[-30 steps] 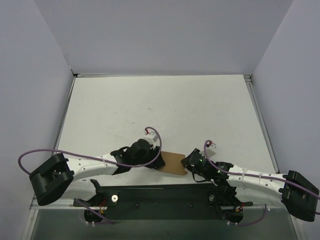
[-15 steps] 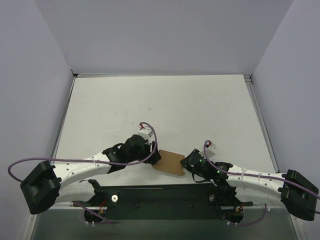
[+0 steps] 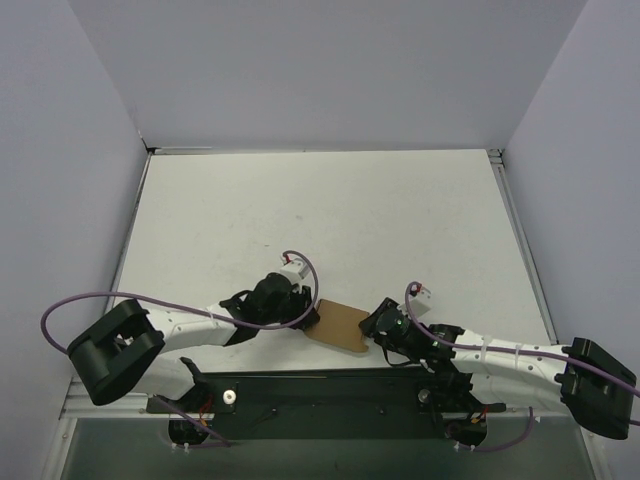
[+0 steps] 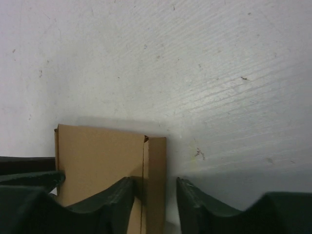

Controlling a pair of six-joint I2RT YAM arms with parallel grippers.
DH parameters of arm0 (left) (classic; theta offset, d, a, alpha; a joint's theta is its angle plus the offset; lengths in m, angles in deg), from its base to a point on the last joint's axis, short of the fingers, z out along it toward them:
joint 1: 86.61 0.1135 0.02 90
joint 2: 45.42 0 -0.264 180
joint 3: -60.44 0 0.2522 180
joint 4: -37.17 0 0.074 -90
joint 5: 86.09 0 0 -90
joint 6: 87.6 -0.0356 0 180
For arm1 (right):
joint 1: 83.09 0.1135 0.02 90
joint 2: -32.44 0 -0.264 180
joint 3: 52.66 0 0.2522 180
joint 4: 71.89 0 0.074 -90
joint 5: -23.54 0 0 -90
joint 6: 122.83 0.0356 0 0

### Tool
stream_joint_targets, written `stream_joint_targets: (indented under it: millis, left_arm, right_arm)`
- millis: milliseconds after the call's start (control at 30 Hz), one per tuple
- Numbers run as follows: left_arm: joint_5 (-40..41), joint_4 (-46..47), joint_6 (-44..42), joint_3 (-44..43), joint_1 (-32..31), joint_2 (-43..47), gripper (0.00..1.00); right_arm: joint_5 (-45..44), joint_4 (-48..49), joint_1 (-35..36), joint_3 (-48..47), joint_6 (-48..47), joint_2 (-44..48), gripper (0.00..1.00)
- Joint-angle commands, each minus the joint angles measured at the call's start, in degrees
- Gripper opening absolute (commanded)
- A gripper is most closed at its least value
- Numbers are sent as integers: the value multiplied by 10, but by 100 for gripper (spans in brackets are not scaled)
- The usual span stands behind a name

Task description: Fold the paper box

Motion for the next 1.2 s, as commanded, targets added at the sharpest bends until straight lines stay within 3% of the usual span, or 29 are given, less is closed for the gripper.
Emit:
stream_joint_targets:
  millis: [0,167,367,633,767,900,1167]
  left_arm:
    - [-11,28,-37,7,1,-41,37]
    - [-8,16,-46,1,3,-38,39]
    - [2,-48,-63,-52,10,14,65]
    - [-9,-118,-79,-86,54,80,73]
    - [-32,-126,-82,-73,90,105,74]
    - [-50,-139,-82,-68,117,129,74]
    - [-65,-206,-87,-80,147,183,74]
  right_arm:
    - [-17,-92,17,-15,-13,1,53]
    - [-47,-130,32,-38,-40,29,64]
    - [-107,-167,59,-101,-188,62,85]
    - [-107,-149,90,-182,-457,26,85]
    - [-57,-102,95,-186,-590,-4,86]
    - [36,-58,105,-186,-658,-24,86]
    - [43,-70,158,-225,-728,-101,86]
